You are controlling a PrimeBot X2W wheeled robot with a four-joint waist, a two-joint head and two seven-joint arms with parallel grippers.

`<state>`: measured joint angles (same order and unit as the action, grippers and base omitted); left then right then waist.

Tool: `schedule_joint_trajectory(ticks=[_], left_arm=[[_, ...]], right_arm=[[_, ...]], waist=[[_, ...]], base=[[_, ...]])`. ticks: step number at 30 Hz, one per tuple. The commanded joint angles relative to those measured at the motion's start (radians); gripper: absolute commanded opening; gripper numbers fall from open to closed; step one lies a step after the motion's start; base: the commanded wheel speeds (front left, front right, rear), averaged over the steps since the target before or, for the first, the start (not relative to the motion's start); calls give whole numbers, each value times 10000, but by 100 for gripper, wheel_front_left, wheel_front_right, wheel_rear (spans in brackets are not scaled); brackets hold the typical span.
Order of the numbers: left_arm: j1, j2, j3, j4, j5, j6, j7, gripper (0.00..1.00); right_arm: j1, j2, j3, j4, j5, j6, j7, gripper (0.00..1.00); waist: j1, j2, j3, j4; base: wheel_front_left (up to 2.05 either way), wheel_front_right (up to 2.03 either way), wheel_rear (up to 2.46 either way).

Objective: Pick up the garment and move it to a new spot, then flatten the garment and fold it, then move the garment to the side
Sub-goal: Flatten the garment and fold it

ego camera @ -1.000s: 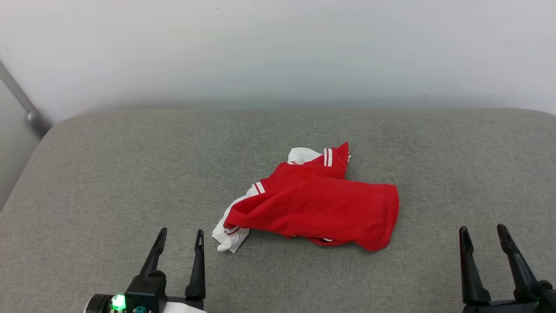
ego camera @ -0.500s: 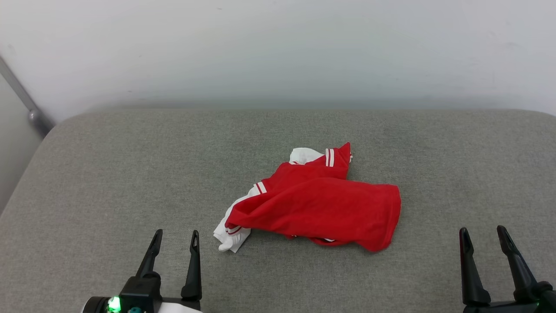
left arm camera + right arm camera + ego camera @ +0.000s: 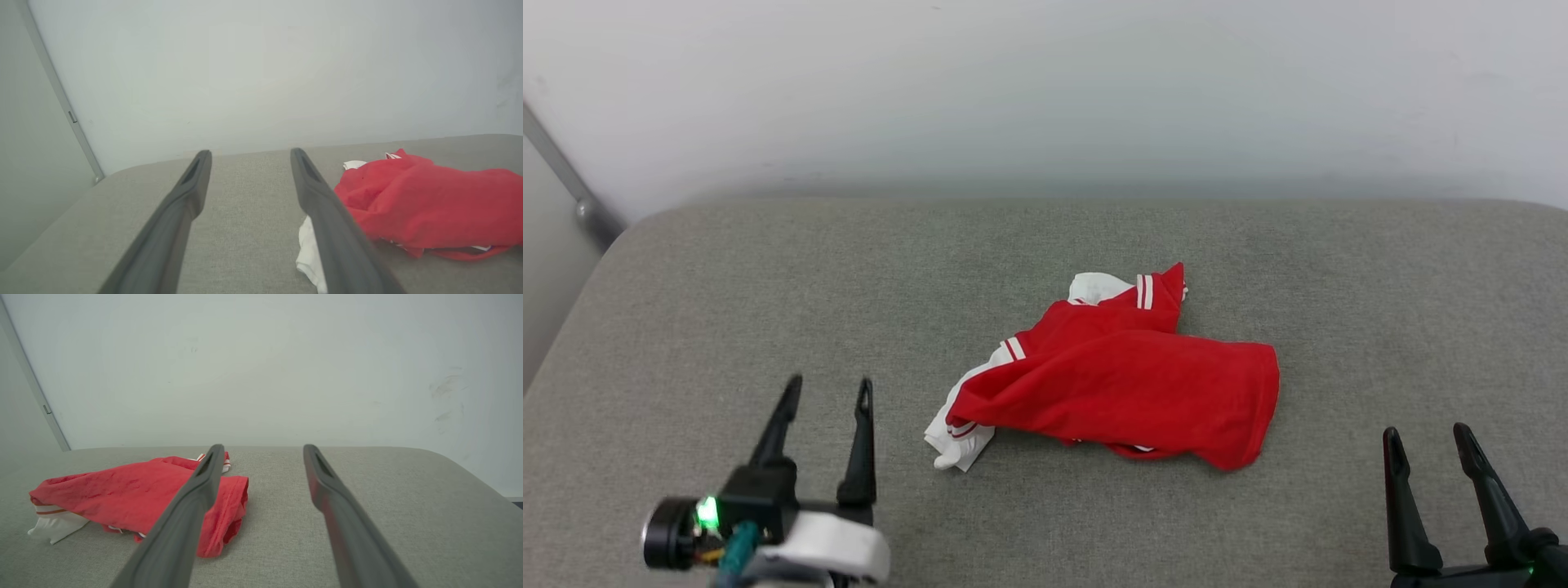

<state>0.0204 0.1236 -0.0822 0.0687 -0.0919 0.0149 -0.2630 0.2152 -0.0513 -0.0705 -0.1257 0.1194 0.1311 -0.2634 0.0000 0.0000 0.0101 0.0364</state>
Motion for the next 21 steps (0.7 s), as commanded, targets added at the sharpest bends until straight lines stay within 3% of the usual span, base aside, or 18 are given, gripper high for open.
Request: schedule_joint_trajectory(ticks=[1,6,9,17,21], left_arm=[[-357,125,78,149,56,-85,-26,100],[-2110,711,129,629,230,-539,1,100],[-3341,1112,-8,1101,281,-862,609,100],[-5676,1972,-1155,2059,-673,-1424,3869,100],[-6567,2808,-3043,2053,-2140,-1417,6131,100]], right_arm=[[-9,21,23,6,-3,-7,-20,100],[-174,21,91,-22,-42,-7,-20,100],[-322,21,131,-59,-55,-7,-20,100],[-628,19,105,-133,-47,-7,-20,100],[-845,21,111,-169,-42,-7,-20,100]], waist=[[0,0,23,-8],[0,0,202,-91],[0,0,378,-193],[0,0,984,-488],[0,0,1355,-597]], base=[[0,0,0],[0,0,0],[0,0,0],[0,0,0],[0,0,0]])
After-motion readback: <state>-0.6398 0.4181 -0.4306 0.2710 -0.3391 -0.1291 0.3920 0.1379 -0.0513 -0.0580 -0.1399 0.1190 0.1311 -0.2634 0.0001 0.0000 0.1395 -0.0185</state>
